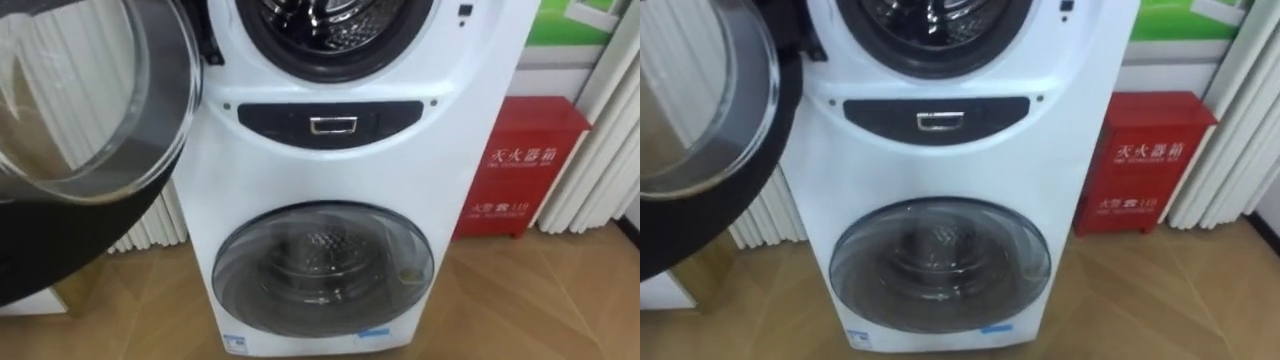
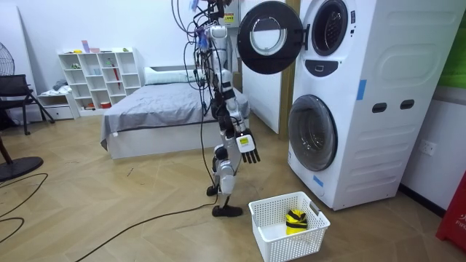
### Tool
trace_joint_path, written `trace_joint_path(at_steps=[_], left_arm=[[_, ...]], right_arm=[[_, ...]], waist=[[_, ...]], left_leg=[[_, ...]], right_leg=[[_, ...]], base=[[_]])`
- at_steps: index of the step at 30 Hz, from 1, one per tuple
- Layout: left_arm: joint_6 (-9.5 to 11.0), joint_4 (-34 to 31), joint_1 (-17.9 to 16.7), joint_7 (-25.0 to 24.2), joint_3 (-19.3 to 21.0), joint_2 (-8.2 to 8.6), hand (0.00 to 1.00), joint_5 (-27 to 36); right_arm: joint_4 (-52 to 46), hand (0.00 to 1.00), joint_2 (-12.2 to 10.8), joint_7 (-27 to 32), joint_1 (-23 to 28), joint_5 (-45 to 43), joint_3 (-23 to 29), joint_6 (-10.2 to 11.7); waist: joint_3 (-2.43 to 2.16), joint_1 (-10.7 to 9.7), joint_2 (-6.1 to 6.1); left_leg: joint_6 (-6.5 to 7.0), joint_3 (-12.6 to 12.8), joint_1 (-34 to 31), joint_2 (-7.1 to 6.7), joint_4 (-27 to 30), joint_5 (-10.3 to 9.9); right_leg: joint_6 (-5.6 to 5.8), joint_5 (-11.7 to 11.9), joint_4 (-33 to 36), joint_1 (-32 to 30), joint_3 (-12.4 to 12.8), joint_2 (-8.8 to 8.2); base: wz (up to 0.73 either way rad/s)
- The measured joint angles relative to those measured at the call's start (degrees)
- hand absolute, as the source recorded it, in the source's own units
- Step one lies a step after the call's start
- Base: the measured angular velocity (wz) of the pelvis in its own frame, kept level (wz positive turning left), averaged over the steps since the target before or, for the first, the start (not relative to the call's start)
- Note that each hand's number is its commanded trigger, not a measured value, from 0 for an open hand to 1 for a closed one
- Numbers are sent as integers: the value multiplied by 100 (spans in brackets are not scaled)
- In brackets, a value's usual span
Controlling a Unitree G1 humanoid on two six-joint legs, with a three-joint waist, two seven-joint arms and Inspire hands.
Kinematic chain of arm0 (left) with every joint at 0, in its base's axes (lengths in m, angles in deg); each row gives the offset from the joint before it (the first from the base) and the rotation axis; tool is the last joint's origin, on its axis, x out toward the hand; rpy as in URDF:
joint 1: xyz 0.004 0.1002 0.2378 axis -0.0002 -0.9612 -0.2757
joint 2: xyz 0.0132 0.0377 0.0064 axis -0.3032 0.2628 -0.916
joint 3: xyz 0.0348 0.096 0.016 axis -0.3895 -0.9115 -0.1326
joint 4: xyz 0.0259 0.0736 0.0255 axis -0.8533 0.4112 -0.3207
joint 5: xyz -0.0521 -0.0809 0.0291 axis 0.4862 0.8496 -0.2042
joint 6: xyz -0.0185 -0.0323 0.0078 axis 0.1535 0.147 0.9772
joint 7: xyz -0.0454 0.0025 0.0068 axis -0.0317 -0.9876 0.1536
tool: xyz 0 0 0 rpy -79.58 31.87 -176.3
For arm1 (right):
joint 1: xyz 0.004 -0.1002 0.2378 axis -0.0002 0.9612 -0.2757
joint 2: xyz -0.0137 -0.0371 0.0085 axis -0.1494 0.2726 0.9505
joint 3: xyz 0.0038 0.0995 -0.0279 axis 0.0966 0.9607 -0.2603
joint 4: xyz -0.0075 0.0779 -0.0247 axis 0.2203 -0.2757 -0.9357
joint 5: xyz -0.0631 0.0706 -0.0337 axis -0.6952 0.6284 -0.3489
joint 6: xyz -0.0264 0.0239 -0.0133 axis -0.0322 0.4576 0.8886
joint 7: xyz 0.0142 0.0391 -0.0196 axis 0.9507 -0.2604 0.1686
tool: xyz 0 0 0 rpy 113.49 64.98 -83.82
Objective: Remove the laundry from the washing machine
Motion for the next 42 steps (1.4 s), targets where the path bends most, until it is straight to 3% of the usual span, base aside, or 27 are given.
trace_joint_path(at_steps=[6,11,19,24,27,29,32,35,39,42], left_arm=[[103,15,-158,27,37,14,0,241],[111,93,-218,-53,155,20,0,427],[97,105,-269,-63,241,14,0,898],[10,99,-242,-32,882,-41,0,1549],[-87,-34,-147,34,1362,-135,0,1984],[-113,-370,55,148,1620,-299,0,2242],[-87,-551,424,236,1793,-567,0,2348],[22,-920,611,380,1816,-923,0,2762],[18,-1795,688,537,1957,-1047,0,3316],[19,-2121,936,740,2029,-1263,0,3373]], right_arm=[[17,0,37,0,29,-123,3,191],[18,0,46,-1,84,-115,18,207],[5,0,46,-2,82,-122,26,187],[9,0,65,-9,133,-219,247,146],[-43,0,74,-9,206,-365,371,146],[-116,0,105,-11,240,-544,706,146],[-198,0,285,-79,246,-788,951,172],[-309,0,348,-49,368,-746,964,179],[-547,0,370,-41,539,-827,1070,179],[-564,0,378,35,511,-926,1167,181]], waist=[[7,78,-4],[34,127,31],[75,131,79],[75,148,140],[75,141,216],[73,141,301],[7,118,442],[-6,114,469],[-1,131,494],[-2,160,491]], left_leg=[[-65,-81,-44,85,-3,3],[-65,-349,-48,55,-19,3],[-68,-509,-43,24,-28,0],[-81,-505,63,27,-35,-14],[-81,-519,57,26,-15,-13],[-81,-544,59,25,-9,-10],[-80,-521,51,15,-20,-10],[-81,-493,82,19,-22,-8],[-81,-487,90,18,-25,-8],[-81,-479,56,22,-26,-8]], right_leg=[[-60,31,-121,5,-6,100],[-65,35,-189,97,-56,94],[-49,25,-194,175,-190,68],[-48,15,-196,245,-171,71],[-50,17,-190,259,-175,72],[-51,17,-167,249,-184,68],[-51,17,-176,223,-159,68],[-47,7,-180,315,-158,73],[-46,6,-177,281,-144,72],[-47,7,-162,214,-90,79]], base=[[-4],[5],[10],[1],[2],[5],[-6],[-2],[-2],[-8]])
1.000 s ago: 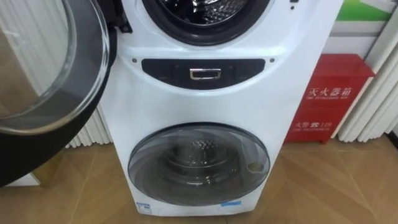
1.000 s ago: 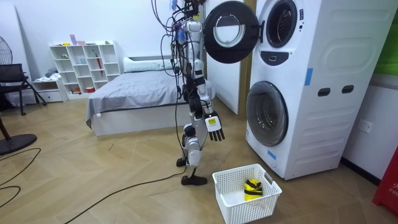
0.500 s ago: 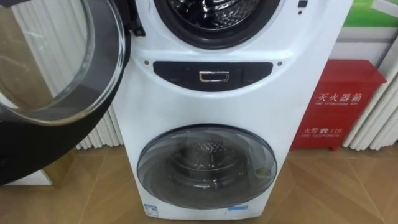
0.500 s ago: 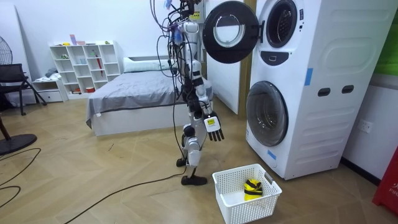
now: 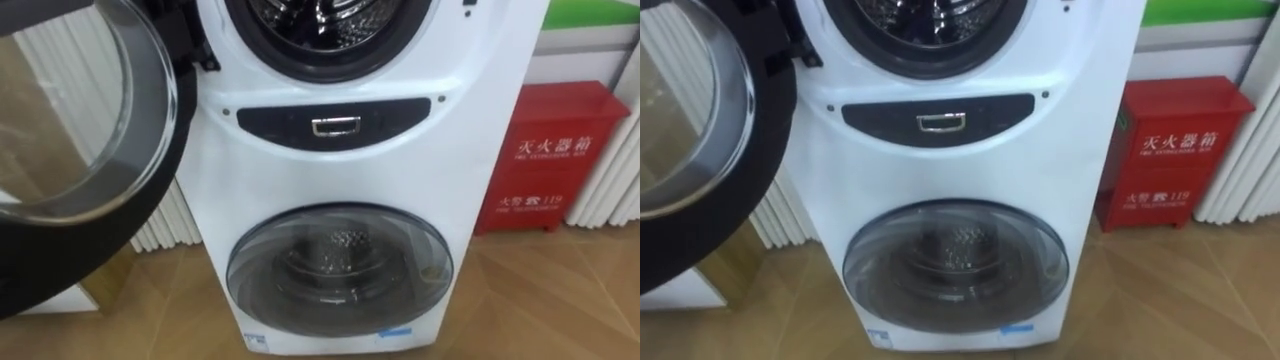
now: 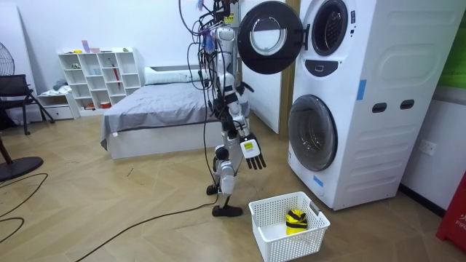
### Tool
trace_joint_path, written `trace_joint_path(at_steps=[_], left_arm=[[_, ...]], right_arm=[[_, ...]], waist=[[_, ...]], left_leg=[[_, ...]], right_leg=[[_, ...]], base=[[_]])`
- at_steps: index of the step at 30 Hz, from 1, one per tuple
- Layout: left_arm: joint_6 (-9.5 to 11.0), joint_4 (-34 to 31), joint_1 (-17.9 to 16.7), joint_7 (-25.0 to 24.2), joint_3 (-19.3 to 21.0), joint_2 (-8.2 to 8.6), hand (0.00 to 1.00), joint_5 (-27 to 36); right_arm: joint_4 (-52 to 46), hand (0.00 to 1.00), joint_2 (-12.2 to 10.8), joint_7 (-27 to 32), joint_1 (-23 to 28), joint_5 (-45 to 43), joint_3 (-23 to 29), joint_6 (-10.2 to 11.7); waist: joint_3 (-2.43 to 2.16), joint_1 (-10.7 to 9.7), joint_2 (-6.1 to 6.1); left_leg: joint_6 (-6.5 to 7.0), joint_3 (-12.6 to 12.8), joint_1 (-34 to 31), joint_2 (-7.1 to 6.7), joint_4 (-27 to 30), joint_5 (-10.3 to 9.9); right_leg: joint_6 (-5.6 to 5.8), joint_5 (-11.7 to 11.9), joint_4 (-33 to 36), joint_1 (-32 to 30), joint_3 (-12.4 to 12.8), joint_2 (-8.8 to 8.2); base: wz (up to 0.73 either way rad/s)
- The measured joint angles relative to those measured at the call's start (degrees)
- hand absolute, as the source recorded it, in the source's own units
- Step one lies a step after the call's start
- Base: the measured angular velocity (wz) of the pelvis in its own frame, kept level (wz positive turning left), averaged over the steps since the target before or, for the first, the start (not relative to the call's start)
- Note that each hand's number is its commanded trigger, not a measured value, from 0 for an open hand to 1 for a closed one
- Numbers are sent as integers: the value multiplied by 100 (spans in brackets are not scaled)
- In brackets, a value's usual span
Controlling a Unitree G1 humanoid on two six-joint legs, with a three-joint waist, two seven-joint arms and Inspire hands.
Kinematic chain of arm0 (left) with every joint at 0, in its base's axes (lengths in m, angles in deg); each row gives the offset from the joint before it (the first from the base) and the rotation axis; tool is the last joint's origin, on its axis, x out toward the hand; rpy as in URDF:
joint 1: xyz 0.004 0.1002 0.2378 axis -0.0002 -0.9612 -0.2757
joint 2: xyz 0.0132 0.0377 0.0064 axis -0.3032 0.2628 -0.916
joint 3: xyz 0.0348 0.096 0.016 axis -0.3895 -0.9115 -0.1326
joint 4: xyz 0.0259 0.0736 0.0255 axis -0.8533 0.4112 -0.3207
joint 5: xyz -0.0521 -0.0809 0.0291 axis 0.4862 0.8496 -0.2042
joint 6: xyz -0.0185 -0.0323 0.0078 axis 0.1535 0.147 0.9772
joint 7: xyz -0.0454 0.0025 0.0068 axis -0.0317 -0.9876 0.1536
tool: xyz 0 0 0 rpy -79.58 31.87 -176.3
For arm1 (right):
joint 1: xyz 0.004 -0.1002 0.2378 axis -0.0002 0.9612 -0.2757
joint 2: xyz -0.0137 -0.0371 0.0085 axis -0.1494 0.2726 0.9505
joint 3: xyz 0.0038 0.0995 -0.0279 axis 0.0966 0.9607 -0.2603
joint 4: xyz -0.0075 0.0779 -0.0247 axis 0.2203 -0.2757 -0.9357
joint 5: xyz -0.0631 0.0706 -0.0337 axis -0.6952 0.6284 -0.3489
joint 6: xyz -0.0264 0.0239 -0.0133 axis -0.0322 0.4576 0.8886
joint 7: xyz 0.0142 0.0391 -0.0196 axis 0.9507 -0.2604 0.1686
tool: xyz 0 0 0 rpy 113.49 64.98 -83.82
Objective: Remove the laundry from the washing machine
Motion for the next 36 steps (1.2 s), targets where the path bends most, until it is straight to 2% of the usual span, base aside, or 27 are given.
trace_joint_path(at_steps=[3,6,8,9,10,14,16,19,23,26,28,30,31,33,35,36], left_arm=[[7,-415,119,127,39,-205,0,-9],[-7,-1166,186,266,384,-323,0,-7],[11,-1692,188,367,461,-543,0,-16],[10,-1818,189,396,464,-607,0,-20],[-3,-1869,192,422,545,-698,0,-51],[-52,-2565,196,662,950,-767,0,-326],[-56,-2757,209,744,1058,-853,0,-537],[-61,-3074,345,892,1187,-889,0,-596],[-86,-3481,384,995,1206,-898,0,-659],[-87,-3826,431,1033,1202,-898,0,-1196],[-91,-3945,449,1034,1165,-898,0,-1228],[-130,-4070,449,1030,1072,-868,0,-1338],[-145,-4243,447,1026,1038,-787,0,-1439],[-168,-4651,425,1025,1021,-513,0,-1514],[-167,-5273,307,990,778,-4,0,-1699],[-167,-5407,248,942,675,116,0,-1722]], right_arm=[[-185,0,0,62,95,5,-3,3],[-366,0,-11,88,197,-76,183,15],[-403,0,-7,96,236,-72,308,36],[-405,0,-6,90,244,-71,337,35],[-411,0,-8,80,265,-69,410,35],[-434,0,-14,-68,390,-101,434,25],[-431,0,-14,-133,382,-110,433,20],[-425,0,-8,-234,405,-96,432,18],[-421,0,-7,-314,394,-80,417,18],[-299,0,-9,-367,358,-69,409,-2],[-283,0,-9,-369,355,-69,338,-38],[-243,0,-9,-408,356,-69,175,-40],[-214,0,-16,-442,337,-66,134,-40],[-151,0,-16,-468,277,-58,-30,-47],[-105,0,-16,-476,160,-54,-107,-49],[-77,0,-15,-476,112,-28,-139,-49]], waist=[[11,6,51],[14,4,72],[14,-1,109],[9,-1,105],[22,2,150],[20,145,157],[24,149,164],[25,146,158],[32,147,153],[56,145,124],[66,124,110],[78,103,90],[98,100,66],[113,106,38],[122,36,-6],[121,25,-17]], left_leg=[[0,-7,19,0,-6,0],[0,-12,16,-2,-7,0],[0,-6,11,-3,-7,0],[0,-1,11,-3,-8,0],[0,10,13,-2,-8,0],[-1,-13,-32,1,-6,-1],[0,-69,-30,-12,2,-1],[1,-182,-40,-36,23,1],[14,-253,-37,-74,60,8],[32,-314,-43,-102,52,18],[57,-359,-53,-126,38,34],[76,-449,-89,-158,44,49],[92,-479,-112,-177,55,62],[113,-525,-131,-202,60,76],[170,-761,-229,-295,102,117],[184,-805,-243,-319,99,134]], right_leg=[[-2,1,0,10,71,8],[-4,3,2,3,72,7],[-4,3,4,-6,63,7],[-4,3,5,-8,62,7],[-4,3,5,-14,71,8],[-3,2,2,-73,56,8],[-3,2,-13,-34,29,3],[7,-4,-15,13,-34,-17],[26,-18,-19,61,-77,-56],[48,-32,-28,58,-95,-86],[56,-37,-23,75,-88,-95],[56,-37,-21,103,-98,-107],[56,-37,-22,100,-98,-119],[62,-35,-19,103,-123,-146],[116,-39,-26,140,-285,-232],[136,-38,-24,142,-274,-253]], base=[[-4],[0],[0],[0],[0],[2],[17],[19],[11],[9],[18],[25],[23],[25],[52],[50]])
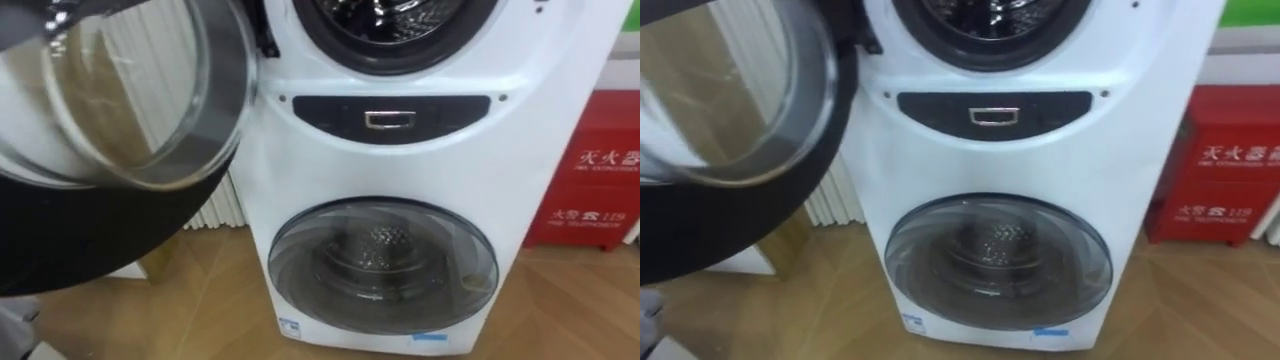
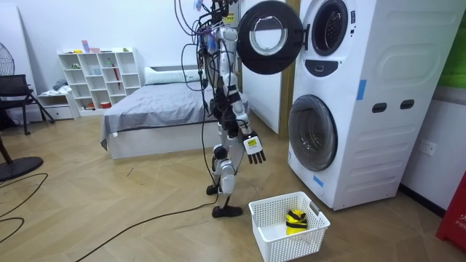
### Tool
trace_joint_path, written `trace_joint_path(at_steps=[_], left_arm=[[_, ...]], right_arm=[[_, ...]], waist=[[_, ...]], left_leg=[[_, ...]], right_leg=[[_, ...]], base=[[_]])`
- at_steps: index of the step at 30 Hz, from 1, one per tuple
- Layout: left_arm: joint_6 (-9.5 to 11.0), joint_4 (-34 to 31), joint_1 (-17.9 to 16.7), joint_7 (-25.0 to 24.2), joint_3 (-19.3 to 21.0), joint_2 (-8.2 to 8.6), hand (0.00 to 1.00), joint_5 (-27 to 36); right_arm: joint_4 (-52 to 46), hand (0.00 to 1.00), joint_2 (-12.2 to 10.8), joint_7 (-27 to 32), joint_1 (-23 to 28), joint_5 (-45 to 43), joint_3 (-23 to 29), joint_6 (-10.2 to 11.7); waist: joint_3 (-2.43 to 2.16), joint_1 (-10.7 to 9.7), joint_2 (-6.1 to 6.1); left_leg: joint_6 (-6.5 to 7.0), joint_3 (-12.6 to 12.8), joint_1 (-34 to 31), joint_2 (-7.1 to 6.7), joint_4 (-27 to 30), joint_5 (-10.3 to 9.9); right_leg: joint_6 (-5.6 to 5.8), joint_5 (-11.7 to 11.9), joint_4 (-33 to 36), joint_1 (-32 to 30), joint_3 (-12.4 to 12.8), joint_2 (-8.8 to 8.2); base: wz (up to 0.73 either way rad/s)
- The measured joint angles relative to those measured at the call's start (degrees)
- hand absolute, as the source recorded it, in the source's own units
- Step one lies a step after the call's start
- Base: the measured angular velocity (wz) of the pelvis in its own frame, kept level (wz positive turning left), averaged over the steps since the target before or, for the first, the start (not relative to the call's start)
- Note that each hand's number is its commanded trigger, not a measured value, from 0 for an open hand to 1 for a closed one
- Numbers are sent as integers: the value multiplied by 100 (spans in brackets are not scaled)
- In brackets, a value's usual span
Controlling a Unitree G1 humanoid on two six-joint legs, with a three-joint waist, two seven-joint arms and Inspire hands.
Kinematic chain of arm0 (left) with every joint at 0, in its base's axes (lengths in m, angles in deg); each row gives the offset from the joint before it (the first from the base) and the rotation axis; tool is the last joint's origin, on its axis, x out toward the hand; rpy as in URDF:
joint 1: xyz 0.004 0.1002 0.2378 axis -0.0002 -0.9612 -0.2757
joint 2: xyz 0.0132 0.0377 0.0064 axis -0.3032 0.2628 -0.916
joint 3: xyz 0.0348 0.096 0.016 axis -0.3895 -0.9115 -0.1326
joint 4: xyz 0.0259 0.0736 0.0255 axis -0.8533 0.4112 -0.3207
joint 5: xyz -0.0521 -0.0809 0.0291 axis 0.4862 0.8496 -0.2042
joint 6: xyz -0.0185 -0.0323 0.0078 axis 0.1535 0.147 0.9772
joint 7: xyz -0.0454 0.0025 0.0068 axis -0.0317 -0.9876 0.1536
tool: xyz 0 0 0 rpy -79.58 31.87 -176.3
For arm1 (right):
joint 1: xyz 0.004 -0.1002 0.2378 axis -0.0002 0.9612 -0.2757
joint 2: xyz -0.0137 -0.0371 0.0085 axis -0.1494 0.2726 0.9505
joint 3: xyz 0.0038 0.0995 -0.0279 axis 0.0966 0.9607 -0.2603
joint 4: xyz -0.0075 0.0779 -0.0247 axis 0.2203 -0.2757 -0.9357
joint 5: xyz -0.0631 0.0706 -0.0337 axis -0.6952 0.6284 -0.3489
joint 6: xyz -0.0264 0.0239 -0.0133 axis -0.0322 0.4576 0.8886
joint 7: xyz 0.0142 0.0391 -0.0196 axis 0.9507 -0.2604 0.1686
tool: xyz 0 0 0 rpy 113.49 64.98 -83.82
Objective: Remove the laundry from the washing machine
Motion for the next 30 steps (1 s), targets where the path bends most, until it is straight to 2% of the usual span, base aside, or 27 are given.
trace_joint_path(at_steps=[2,3,4,5,6,8,9,10,11,12,14,15,18,20,23,25,28,30], left_arm=[[-8,-437,-258,-235,-388,428,0,-150],[-7,-504,-314,-311,-514,526,0,-176],[-9,-539,-423,-452,-825,656,0,-219],[-14,-528,-586,-585,-1237,697,0,-232],[-22,-506,-646,-685,-1482,713,0,-230],[-81,-425,-849,-1203,-2328,842,0,-221],[-107,-397,-849,-1285,-2523,880,0,-220],[-104,-310,-852,-1475,-2772,901,0,-210],[-103,-133,-855,-1683,-2985,869,0,-196],[-108,-27,-853,-1788,-3069,860,0,-195],[-140,355,-851,-2189,-3395,862,0,-57],[-148,450,-851,-2288,-3514,862,0,33],[-302,849,-854,-2852,-4063,908,0,350],[-451,984,-860,-3294,-4477,914,0,386],[-466,1234,-859,-3633,-4791,955,0,518],[-465,1518,-858,-3769,-4885,942,0,541],[-475,2115,-834,-3890,-5038,885,0,511],[-489,2319,-832,-3954,-5158,865,0,500]], right_arm=[[-12,0,-17,-54,-219,100,-211,-42],[-25,0,-37,-72,-279,105,-254,-43],[5,0,-77,-112,-369,111,-354,-43],[16,0,-117,-130,-477,205,-421,-43],[17,0,-140,-128,-516,238,-468,-41],[-20,0,-246,-117,-632,239,-576,-34],[-17,0,-260,-121,-623,238,-583,-30],[-8,0,-268,-118,-612,241,-585,-32],[-16,0,-249,-103,-596,278,-622,-33],[-18,0,-243,-76,-593,309,-661,-34],[-77,0,-247,9,-501,392,-823,-79],[-83,0,-246,14,-488,394,-831,-95],[-221,0,-250,116,-476,409,-964,-118],[-462,0,-286,118,-473,409,-1029,-115],[-522,0,-344,132,-478,487,-1053,-114],[-529,0,-350,136,-494,534,-1078,-114],[-512,0,-359,135,-555,532,-1079,-114],[-511,0,-356,136,-548,535,-1098,-115]], waist=[[-12,0,-64],[-6,-7,-79],[-5,-26,-123],[-7,-61,-165],[-13,-93,-197],[-17,-249,-262],[-21,-287,-278],[-29,-398,-300],[-43,-443,-285],[-40,-474,-263],[-35,-690,-248],[-41,-706,-244],[-34,-766,-255],[-40,-861,-313],[-60,-890,-433],[-52,-888,-493],[-31,-998,-529],[-14,-1026,-504]], left_leg=[[42,-101,-71,-67,5,58],[49,-127,-87,-67,3,77],[56,-143,-102,-78,6,94],[63,-137,-108,-86,15,98],[66,-135,-118,-90,23,99],[74,-111,-155,-129,31,105],[75,-108,-161,-128,43,105],[80,-86,-165,-123,24,108],[83,50,-160,-90,-13,105],[83,93,-163,-66,-26,105],[82,138,-150,-66,-83,104],[81,167,-145,-59,-102,104],[79,307,-133,-43,-111,103],[79,389,-151,-35,-113,103],[79,539,-102,-17,-112,103],[74,667,-53,8,-113,100],[44,685,-47,36,-113,76],[25,685,-54,67,-115,21]], right_leg=[[46,-11,1,-33,19,-61],[49,-11,-1,-47,10,-75],[61,-8,-2,-59,-4,-93],[74,0,-2,-63,5,-100],[79,3,-2,-64,10,-101],[84,18,7,-93,59,-99],[84,36,17,-92,62,-96],[88,51,13,-106,80,-96],[89,60,37,-150,193,-84],[83,76,41,-163,207,-81],[79,81,43,-209,209,-62],[79,80,50,-238,234,-54],[79,80,42,-284,352,-38],[79,80,44,-339,373,-36],[79,81,48,-339,440,-29],[75,83,71,-336,535,-10],[74,83,106,-363,581,27],[65,89,107,-371,582,65]], base=[[28],[20],[9],[3],[0],[-6],[-8],[-23],[-32],[-36],[-17],[-25],[-25],[-18],[-18],[-24],[-8],[0]])
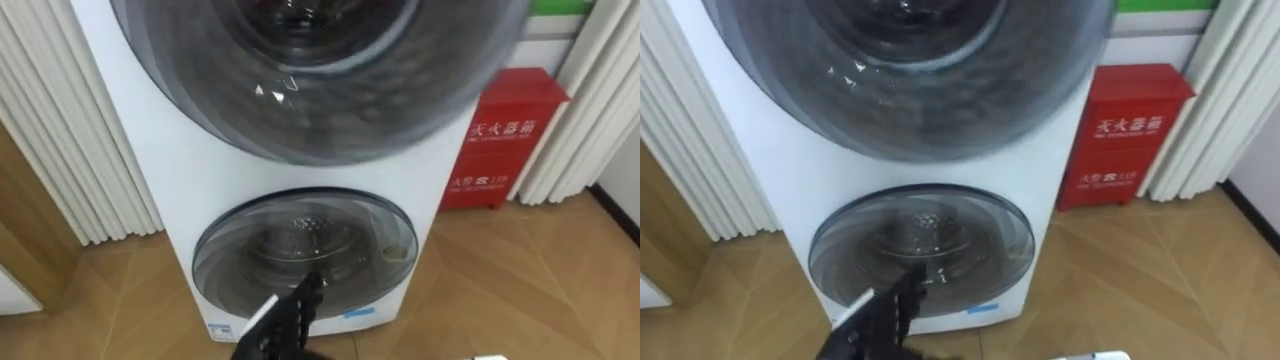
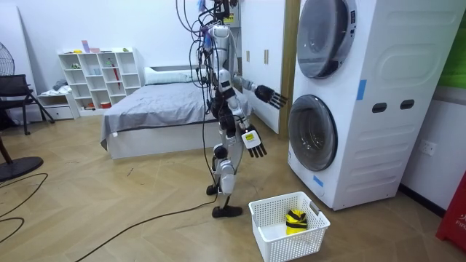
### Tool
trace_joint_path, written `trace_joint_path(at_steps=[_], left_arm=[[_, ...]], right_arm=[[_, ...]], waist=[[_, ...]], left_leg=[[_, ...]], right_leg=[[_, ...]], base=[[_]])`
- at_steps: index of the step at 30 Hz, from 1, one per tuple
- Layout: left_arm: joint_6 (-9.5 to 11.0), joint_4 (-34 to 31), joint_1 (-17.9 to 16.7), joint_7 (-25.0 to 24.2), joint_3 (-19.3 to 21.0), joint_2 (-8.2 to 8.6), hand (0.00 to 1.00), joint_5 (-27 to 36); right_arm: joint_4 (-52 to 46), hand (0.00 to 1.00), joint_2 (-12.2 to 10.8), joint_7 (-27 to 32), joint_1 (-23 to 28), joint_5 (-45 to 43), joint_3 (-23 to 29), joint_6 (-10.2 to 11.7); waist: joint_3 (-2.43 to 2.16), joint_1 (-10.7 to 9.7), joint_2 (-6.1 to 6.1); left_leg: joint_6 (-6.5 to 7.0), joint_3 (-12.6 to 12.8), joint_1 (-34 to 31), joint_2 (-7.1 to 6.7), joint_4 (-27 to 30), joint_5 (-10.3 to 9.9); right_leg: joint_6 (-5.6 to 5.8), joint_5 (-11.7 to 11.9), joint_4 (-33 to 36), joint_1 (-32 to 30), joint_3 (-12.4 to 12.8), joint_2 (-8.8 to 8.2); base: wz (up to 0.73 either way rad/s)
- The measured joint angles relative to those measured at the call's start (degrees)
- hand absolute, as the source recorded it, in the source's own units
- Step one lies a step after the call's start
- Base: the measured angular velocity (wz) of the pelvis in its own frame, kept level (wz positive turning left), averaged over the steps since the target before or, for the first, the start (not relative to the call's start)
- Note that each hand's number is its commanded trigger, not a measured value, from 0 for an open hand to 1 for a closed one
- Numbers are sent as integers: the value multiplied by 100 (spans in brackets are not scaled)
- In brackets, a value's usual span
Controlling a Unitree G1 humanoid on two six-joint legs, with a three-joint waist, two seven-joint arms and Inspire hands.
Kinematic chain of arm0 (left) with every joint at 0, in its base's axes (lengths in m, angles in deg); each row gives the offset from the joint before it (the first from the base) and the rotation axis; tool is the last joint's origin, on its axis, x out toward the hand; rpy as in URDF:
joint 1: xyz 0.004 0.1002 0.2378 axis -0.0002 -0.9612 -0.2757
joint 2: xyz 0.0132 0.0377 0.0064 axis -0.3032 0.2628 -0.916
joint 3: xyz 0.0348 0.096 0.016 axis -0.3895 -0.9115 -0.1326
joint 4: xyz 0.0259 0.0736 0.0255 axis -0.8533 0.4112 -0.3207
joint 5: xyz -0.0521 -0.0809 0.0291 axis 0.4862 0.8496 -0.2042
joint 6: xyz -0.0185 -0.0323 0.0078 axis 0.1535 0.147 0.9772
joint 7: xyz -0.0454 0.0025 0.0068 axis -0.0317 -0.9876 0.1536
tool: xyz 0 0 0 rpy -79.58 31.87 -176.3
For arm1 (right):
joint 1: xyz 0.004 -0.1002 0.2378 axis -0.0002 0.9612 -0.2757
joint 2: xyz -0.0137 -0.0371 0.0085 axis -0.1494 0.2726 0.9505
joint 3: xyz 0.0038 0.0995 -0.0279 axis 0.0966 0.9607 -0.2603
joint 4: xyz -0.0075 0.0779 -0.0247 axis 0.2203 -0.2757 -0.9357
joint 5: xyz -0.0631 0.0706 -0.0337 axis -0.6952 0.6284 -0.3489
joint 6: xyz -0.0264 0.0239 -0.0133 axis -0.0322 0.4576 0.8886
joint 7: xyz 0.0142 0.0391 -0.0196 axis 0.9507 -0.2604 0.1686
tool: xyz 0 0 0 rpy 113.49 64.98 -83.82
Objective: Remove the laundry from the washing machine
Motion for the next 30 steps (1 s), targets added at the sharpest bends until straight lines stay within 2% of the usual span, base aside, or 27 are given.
trace_joint_path(at_steps=[3,6,8,11,15,21,22,24,26,27,28,29,30], left_arm=[[1,51,27,-60,-228,5,0,-108],[0,-162,180,-173,-465,33,0,-413],[1,-212,552,-323,-613,185,0,-742],[10,-211,856,-373,-610,367,0,-712],[15,-93,974,-373,-598,399,0,-708],[23,1123,928,-199,-569,332,0,-740],[30,1388,849,-102,-549,269,0,-875],[152,1883,708,13,-403,252,0,-1122],[273,2708,508,284,10,258,0,-1447],[316,2904,423,358,165,260,0,-1548],[432,3313,235,499,523,242,0,-1624],[504,3635,-20,641,971,193,0,-1624],[541,3777,-144,728,1199,144,0,-1649]], right_arm=[[1,0,-21,-10,-1,4,-260,-1],[3,0,-42,-34,0,1,-416,5],[18,0,-39,-35,9,3,-421,4],[25,0,-37,-73,9,0,-420,4],[21,0,-42,-74,11,-5,-418,-3],[31,0,-43,-77,40,-69,-390,-19],[44,0,-41,-77,62,5,-391,-19],[46,0,-35,-76,123,76,-364,-19],[184,0,-34,-76,138,166,-348,-18],[233,0,-30,-74,141,203,-341,-18],[309,0,-31,-74,193,268,-270,-16],[340,0,-40,-79,270,397,-154,-15],[355,0,-40,-80,312,473,-118,-14]], waist=[[2,-2,32],[-24,-87,84],[-27,-144,133],[-38,-194,150],[-25,-287,127],[-10,-246,103],[-4,-191,95],[10,-64,58],[13,66,40],[13,97,40],[9,190,36],[-17,275,40],[-25,337,33]], left_leg=[[-11,54,-2,39,-5,-33],[-20,71,-52,62,21,-37],[-21,112,-59,69,6,-36],[-22,262,5,85,-14,-36],[-22,311,21,85,-5,-36],[-22,365,48,101,-6,-36],[-22,370,92,103,-10,-36],[-22,430,145,115,-11,-36],[-37,429,154,129,-27,-45],[-60,430,167,139,-33,-60],[-81,429,201,154,-83,-74],[-113,414,201,176,-96,-109],[-116,396,199,181,-96,-113]], right_leg=[[-39,25,6,-17,45,39],[-64,40,6,-81,69,62],[-65,41,4,-86,98,69],[-65,40,-5,-88,229,91],[-65,40,-10,-131,264,90],[-65,40,-10,-124,263,101],[-65,40,-14,-81,253,104],[-68,39,-9,-65,253,113],[-72,36,-13,-53,215,126],[-74,35,-15,-48,218,137],[-84,29,-23,-37,218,157],[-94,31,-44,-33,215,189],[-105,37,-66,-24,208,195]], base=[[-9],[-4],[-8],[-23],[-11],[-6],[-13],[-15],[0],[0],[-3],[-4],[0]])
